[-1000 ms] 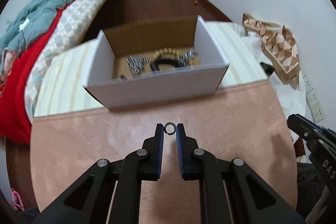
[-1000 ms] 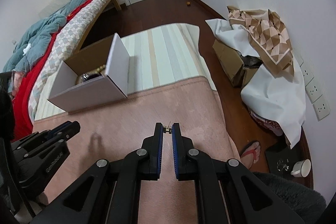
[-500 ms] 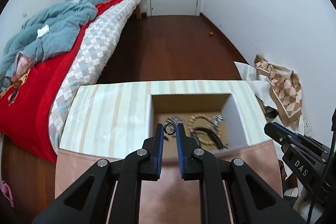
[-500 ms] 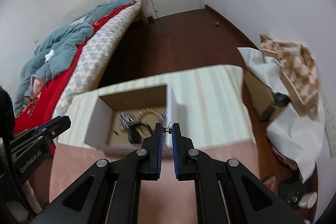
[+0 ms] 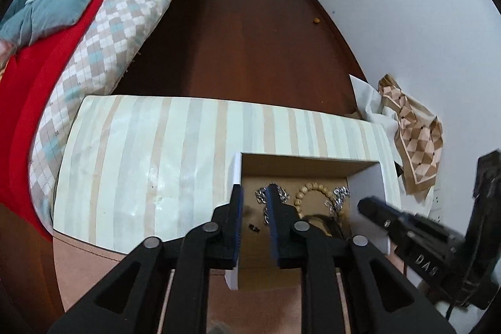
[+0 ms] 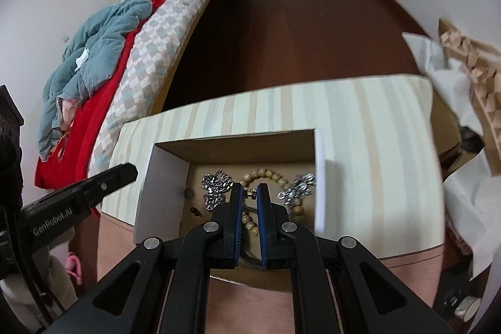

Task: Organize jewelry
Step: 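Open both tools to release the stud and ring into the box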

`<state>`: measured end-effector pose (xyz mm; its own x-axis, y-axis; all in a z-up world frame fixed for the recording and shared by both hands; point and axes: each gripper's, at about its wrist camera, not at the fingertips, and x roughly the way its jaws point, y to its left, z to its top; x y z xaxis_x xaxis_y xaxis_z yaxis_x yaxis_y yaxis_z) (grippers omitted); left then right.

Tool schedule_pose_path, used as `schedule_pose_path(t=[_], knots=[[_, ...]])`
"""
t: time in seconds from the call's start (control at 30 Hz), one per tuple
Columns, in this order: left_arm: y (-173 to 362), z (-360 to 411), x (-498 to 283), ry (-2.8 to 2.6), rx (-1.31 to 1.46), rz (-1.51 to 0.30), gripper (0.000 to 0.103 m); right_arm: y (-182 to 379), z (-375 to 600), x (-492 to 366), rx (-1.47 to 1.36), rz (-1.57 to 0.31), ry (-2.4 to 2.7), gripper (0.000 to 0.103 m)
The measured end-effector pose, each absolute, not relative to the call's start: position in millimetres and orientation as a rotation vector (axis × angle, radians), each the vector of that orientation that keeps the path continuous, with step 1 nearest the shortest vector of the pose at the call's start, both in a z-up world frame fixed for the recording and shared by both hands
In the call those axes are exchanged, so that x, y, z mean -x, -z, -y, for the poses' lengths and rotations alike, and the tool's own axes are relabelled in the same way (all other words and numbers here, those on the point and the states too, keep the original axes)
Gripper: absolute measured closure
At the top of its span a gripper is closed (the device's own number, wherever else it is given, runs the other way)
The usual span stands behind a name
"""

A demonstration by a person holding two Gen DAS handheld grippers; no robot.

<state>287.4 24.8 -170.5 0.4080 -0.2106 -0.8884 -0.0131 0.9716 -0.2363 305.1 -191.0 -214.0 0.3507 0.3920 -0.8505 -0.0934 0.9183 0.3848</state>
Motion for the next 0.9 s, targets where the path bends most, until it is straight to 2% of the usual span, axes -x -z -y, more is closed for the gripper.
schedule_pose_path(t=[0.03,0.07,0.1,0.13,0.17,0.2,0.27,0.33,0.37,0.4,0.57,0.9], knots=[[168.8,-28.1,-289.1,0.120,0.220,-1.140,0.080,217.8,189.7,-307.4,-0.300,-1.197,-0.321,0.092],[166.8,-30.2,-289.2,0.112,0.217,-1.133,0.069,220.1,189.8,-308.6,-0.310,-1.206,-0.315,0.086],[164.3,-32.6,-289.1,0.104,0.213,-1.123,0.054,220.9,189.1,-308.8,-0.314,-1.206,-0.314,0.072],[160.5,-34.8,-287.6,0.089,0.204,-1.107,0.046,221.1,189.6,-308.4,-0.319,-1.206,-0.311,0.065],[157.4,-36.9,-286.2,0.073,0.196,-1.093,0.032,220.3,190.7,-307.6,-0.321,-1.202,-0.303,0.054],[154.2,-39.3,-284.2,0.052,0.184,-1.077,0.026,218.4,191.4,-306.4,-0.318,-1.194,-0.294,0.049],[150.9,-40.9,-279.9,0.016,0.152,-1.060,0.024,212.8,192.4,-302.8,-0.301,-1.182,-0.277,0.047],[150.6,-42.6,-275.5,-0.012,0.122,-1.053,0.016,204.8,192.3,-299.1,-0.260,-1.172,-0.247,0.044],[151.4,-42.5,-271.3,-0.027,0.107,-1.052,0.010,202.1,192.3,-297.0,-0.241,-1.173,-0.232,0.035],[153.3,-41.5,-267.4,-0.037,0.087,-1.058,0.008,199.2,192.0,-294.7,-0.214,-1.173,-0.207,0.022],[167.0,-36.6,-250.0,-0.082,0.023,-1.100,0.007,183.8,185.6,-278.8,-0.058,-1.160,-0.108,0.003],[148.5,-22.4,-215.8,-0.106,-0.005,-1.088,0.006,171.6,192.7,-250.7,0.036,-1.181,-0.015,0.001]])
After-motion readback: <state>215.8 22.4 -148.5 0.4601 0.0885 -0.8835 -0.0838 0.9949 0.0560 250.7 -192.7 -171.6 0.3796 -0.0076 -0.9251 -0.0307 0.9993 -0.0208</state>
